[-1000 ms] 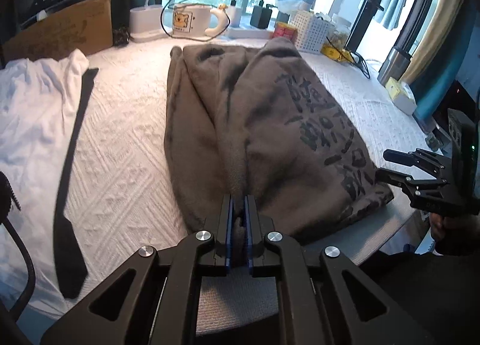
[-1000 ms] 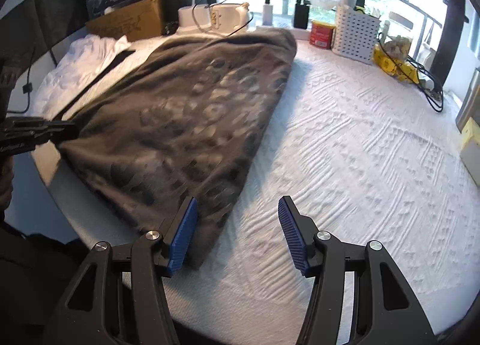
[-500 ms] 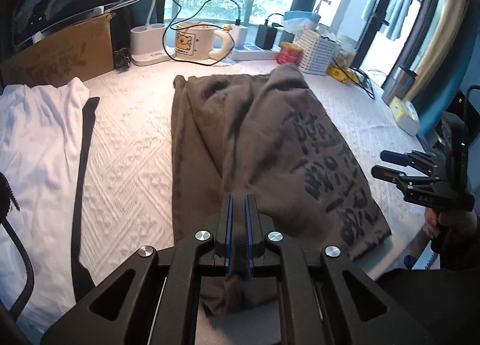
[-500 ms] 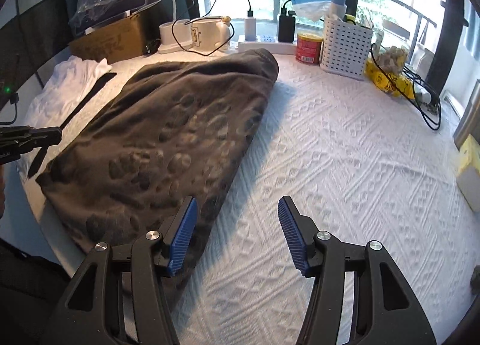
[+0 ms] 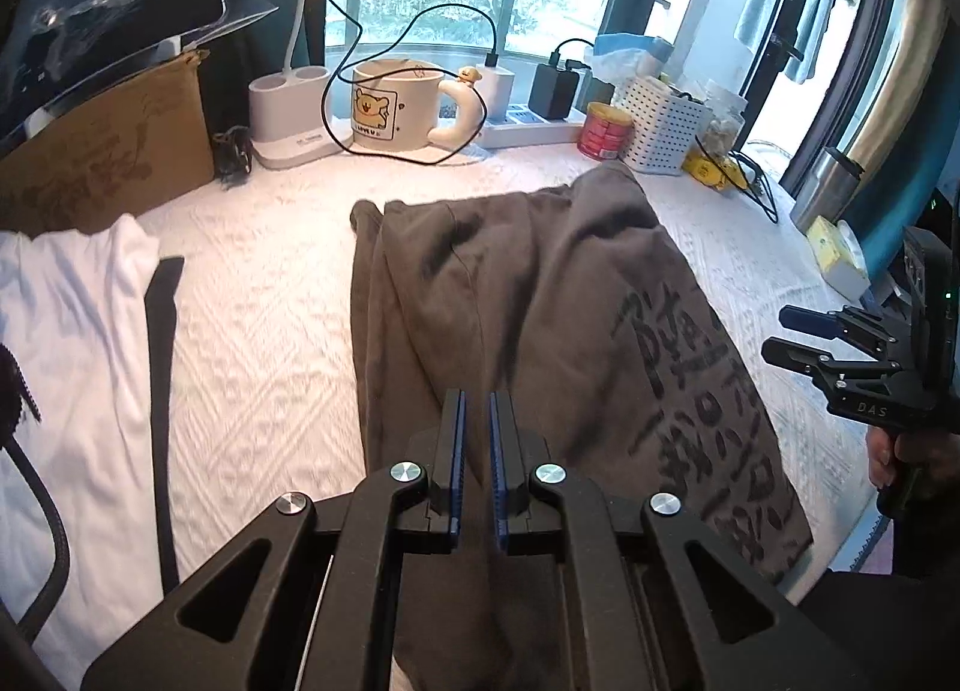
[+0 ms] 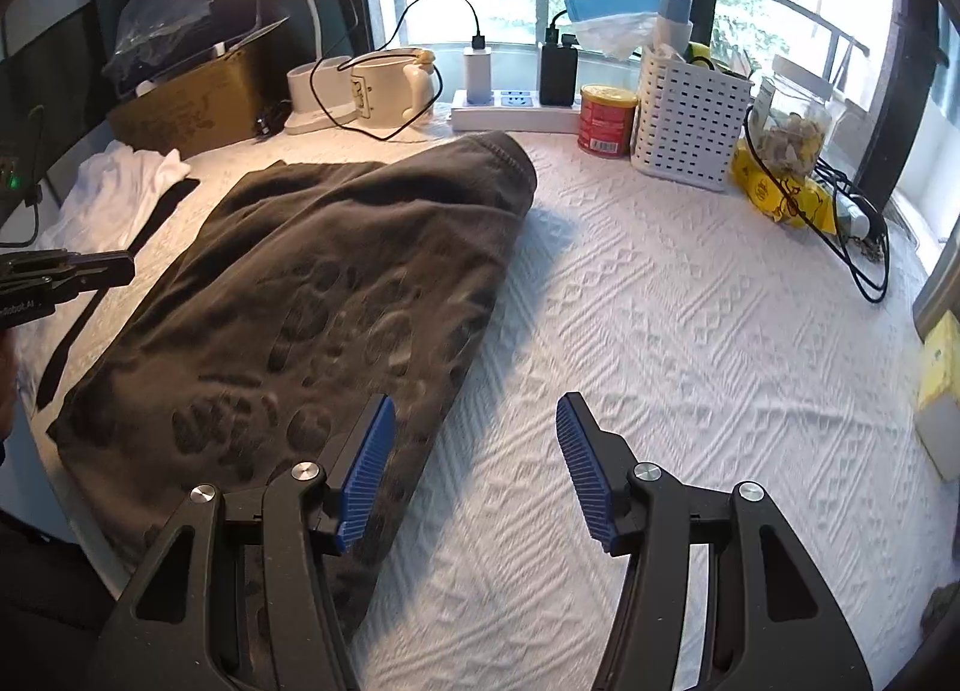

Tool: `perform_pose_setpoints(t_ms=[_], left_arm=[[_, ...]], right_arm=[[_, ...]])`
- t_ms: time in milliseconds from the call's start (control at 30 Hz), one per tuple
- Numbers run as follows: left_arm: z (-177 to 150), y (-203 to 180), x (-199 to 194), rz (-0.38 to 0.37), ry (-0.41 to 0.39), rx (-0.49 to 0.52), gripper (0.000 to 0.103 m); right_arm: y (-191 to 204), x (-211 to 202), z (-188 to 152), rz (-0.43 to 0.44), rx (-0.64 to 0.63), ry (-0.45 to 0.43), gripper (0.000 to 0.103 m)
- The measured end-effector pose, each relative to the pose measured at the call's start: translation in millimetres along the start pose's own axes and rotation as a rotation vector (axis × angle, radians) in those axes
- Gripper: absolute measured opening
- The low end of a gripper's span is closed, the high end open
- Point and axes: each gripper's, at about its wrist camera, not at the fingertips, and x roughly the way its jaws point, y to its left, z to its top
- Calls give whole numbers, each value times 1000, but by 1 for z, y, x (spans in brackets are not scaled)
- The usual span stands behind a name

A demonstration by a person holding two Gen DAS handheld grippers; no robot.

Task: Fold small clothes
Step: 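Grasp the folded shirt edge with the left tool and straighten it, then open the left tool and release the shirt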

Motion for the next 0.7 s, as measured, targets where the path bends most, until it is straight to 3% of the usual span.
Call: perform_pose_setpoints(t_ms=[233, 300, 333, 367, 700], left_arm=[[21, 9, 17, 21, -14, 22, 8], [28, 12, 22, 17, -25, 22, 25], [31, 14, 24, 15, -33, 21, 40], [35, 16, 27, 15, -43, 22, 46], [70, 22, 63, 13, -46, 104, 46]], right_arm=[[-4, 12, 16, -6, -9, 6, 59], [-5, 16, 22, -10, -7, 2, 59], [-6, 17, 24, -10, -4, -1, 59], [-7, 18, 27, -8, -1, -3, 59], [-17, 40, 46, -19, 10, 3, 59]])
